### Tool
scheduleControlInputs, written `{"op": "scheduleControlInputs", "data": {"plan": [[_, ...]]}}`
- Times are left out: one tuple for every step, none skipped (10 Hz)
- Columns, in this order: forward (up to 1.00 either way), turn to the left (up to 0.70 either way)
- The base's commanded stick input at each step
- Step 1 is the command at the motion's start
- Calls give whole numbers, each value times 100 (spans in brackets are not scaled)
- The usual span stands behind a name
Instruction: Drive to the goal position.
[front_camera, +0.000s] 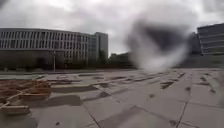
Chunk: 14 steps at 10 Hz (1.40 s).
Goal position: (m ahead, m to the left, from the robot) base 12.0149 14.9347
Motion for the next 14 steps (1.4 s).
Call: {"op": "scheduleControlInputs", "data": {"plan": [[70, 2], [70, 2], [70, 2], [70, 7], [70, 23], [70, 34], [70, 30], [70, 6], [70, 3], [70, 3], [70, 6], [70, 11], [70, 24], [70, 31]]}}
